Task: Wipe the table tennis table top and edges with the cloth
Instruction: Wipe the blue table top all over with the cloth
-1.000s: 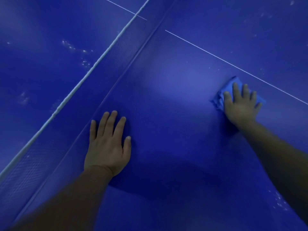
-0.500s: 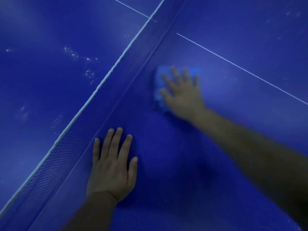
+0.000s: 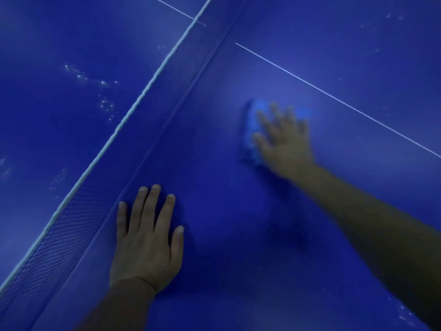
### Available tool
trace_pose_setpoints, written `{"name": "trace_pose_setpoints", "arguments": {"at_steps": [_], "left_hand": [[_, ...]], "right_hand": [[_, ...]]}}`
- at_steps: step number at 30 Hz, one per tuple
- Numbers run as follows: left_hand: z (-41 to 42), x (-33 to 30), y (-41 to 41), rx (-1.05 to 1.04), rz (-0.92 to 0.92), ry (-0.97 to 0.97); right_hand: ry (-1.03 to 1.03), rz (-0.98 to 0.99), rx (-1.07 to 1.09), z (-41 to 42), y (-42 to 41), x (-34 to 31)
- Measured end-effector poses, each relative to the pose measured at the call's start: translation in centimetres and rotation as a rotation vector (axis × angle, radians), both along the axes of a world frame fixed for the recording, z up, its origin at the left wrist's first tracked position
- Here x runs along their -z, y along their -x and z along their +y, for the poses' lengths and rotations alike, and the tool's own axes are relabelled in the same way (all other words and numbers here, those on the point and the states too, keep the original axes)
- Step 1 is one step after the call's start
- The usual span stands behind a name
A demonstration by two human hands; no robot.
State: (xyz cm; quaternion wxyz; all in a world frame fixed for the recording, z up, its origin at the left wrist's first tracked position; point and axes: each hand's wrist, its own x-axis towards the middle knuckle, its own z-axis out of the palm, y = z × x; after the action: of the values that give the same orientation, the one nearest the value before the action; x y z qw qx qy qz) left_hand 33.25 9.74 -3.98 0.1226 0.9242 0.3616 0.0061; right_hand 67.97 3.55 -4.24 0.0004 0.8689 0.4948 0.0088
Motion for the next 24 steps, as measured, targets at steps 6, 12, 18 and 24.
{"name": "trace_pose_setpoints", "arguments": {"at_steps": [6, 12, 18, 24], "left_hand": [[0.1, 0.1, 0.0, 0.017, 0.032, -0.006], [0.1, -0.2, -0.2, 0.009, 0.011, 0.000], [0.2, 0.0, -0.1, 0.023, 0.027, -0.008], [0.3, -0.3, -0.2, 0.032, 0.027, -0.014]], "right_hand": [[-0.043, 0.132, 0.766, -4.2, -6.4, -1.4], [-0.002, 0.045, -0.148, 0.6, 7.4, 0.3], [-0.055, 0.047, 0.000, -1.6, 4.0, -0.1], [-0.106, 0.083, -0.650, 7.1, 11.9, 0.6]]}}
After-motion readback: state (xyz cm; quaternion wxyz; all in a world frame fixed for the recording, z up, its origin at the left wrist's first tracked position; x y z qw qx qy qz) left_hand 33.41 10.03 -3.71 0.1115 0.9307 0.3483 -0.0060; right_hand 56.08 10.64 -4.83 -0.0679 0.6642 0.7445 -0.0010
